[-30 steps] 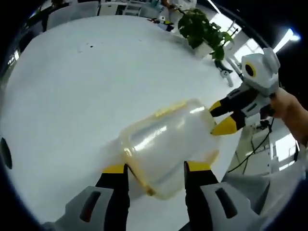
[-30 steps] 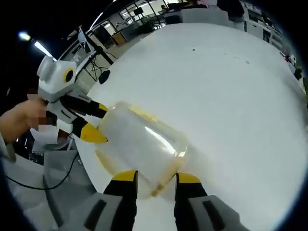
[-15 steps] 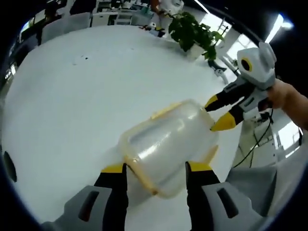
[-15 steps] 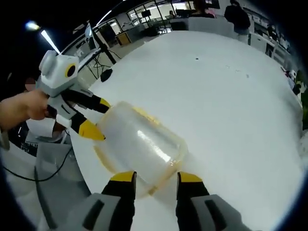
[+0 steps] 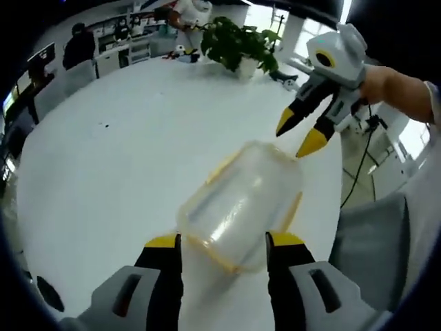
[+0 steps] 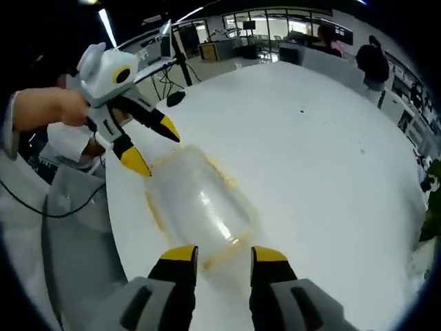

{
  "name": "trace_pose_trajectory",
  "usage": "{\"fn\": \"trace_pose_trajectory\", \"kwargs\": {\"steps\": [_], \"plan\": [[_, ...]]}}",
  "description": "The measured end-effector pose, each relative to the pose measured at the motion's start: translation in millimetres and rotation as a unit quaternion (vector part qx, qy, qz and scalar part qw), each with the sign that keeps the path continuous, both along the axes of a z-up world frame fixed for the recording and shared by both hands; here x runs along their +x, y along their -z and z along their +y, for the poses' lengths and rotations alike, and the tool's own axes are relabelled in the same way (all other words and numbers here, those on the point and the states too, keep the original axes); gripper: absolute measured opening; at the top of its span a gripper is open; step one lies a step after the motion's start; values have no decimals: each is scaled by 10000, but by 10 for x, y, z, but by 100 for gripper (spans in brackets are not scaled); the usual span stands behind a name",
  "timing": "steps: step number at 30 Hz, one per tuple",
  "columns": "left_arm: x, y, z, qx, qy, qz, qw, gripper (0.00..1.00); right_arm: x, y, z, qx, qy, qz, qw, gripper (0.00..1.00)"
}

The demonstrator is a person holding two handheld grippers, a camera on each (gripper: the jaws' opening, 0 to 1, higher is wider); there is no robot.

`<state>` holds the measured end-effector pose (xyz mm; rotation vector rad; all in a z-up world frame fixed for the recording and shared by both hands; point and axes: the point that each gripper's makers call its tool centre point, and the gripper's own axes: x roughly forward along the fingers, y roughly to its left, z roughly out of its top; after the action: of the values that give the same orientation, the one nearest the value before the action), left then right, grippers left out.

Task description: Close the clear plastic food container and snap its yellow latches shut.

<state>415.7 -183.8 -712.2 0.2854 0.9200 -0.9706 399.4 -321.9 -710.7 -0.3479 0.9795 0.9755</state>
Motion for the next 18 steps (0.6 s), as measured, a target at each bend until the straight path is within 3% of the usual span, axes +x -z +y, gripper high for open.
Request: {"fn": "trace_pose_trajectory", "kwargs": {"steps": [5,8,9,13,16,18], "plan": [[-5,-65,-53,63,407,-262,9988,45,-13,-97,116,180,-564,-376,9975,26],[3,-108,-110,-21,531,-357,9979,45,-68,-121,176,307,-670,-280,9969,26],[-2,-127,-137,-58,636,-393,9972,44,-70,-141,206,301,-820,-416,9953,26],[-53,-201,-266,-227,1101,-538,9922,42,-106,-167,283,282,-1134,-555,9916,26],[-71,-145,-282,45,1542,-684,9857,41,-85,-209,361,340,-1247,-638,9896,25],[-105,-183,-384,-196,1713,-724,9824,39,-37,-223,410,353,-1297,-733,9882,24]]}}
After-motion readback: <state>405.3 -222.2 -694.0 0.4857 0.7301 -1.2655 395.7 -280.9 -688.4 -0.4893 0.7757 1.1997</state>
